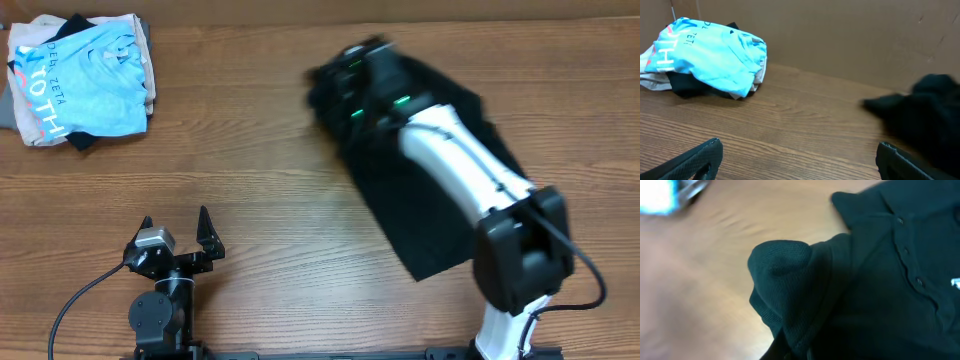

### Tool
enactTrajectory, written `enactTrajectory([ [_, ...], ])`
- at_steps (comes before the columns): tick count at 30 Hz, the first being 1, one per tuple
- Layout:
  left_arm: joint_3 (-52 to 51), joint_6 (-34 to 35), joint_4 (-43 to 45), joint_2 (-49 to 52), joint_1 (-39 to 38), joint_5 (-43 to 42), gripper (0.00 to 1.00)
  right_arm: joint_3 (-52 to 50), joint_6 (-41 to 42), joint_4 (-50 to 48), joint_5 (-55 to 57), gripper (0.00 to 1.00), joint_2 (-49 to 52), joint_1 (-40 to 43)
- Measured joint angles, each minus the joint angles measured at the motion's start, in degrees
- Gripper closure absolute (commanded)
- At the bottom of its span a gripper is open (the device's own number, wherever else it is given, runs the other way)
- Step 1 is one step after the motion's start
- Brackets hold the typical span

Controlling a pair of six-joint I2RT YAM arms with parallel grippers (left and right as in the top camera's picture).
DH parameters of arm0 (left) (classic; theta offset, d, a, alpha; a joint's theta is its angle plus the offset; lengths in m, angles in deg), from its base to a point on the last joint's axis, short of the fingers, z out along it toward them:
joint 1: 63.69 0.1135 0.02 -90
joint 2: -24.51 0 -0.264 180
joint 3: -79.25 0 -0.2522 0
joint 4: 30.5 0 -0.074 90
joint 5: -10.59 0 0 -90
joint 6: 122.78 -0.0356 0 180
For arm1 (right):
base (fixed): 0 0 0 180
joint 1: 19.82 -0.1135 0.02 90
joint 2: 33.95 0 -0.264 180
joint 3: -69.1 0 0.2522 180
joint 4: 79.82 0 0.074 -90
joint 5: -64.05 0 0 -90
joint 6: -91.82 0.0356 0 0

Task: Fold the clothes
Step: 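Drag the black shirt with the right gripper to the table center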

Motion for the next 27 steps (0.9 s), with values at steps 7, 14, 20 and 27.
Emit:
enactTrajectory([
  [7, 0.00, 0.00, 0.02, 0.00, 0.02, 0.00, 0.00, 0.46, 4.17, 1.40, -1.66, 0.66, 0.04, -10.97],
  [14, 0.00, 0.00, 0.00, 0.00, 0.00, 0.00, 0.00, 9.09, 5.62, 14.38, 0.24, 0.00, 0.00, -6.49],
  [20, 0.00, 0.00, 0.00, 0.00, 0.02, 0.00, 0.00, 17.44, 5.88, 29.73, 4.74, 0.00, -1.20, 4.42],
  [27, 0.00, 0.00, 0.00, 0.00, 0.00, 0.00, 0.00, 19.06, 5.92, 46.75, 4.26, 0.00, -3.89, 15.96],
])
